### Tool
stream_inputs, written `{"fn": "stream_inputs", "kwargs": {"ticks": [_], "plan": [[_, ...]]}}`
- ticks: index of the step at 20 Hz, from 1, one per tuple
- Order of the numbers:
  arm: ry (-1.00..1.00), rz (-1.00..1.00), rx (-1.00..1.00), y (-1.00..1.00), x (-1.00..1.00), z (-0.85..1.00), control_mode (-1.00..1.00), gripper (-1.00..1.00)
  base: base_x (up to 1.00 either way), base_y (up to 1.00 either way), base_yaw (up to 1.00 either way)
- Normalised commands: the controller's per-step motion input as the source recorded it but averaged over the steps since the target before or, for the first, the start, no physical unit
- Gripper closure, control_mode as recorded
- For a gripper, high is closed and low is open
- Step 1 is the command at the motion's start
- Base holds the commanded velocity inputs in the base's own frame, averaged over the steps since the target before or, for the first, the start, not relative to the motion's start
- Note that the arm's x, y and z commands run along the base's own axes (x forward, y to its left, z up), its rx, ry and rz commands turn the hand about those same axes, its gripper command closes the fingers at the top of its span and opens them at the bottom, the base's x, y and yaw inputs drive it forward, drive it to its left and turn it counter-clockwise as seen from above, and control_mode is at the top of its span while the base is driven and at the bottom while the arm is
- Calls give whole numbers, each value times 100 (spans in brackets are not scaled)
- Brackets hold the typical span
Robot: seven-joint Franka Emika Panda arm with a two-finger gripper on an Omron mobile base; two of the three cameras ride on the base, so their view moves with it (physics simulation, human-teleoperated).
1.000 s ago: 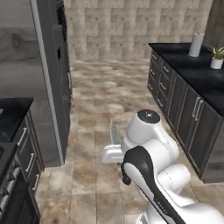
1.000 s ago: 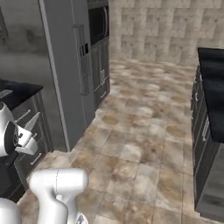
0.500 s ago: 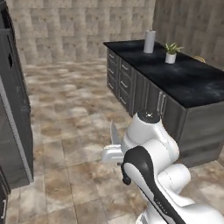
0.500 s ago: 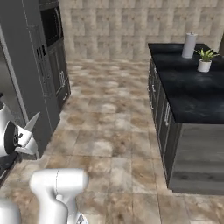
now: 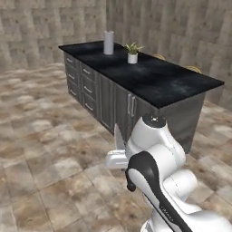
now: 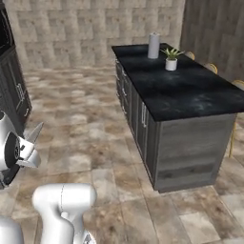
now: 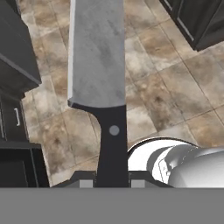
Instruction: Pick up the knife from the drawer and place it on the cutting board. Then place the meat from the plate to the cutting board.
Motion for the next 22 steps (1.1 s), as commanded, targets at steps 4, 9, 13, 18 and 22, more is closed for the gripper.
{"fn": "stream_inputs", "kwargs": {"ticks": [4,9,13,18,22], "plan": [[0,0,0,0,0,0,100,100,3,-13,-45],[0,0,0,0,0,0,100,100,4,-16,-45],[0,0,0,0,0,0,100,100,4,-18,-44],[0,0,0,0,0,0,100,100,5,-15,-44],[0,0,0,0,0,0,100,100,5,-17,-43]]}}
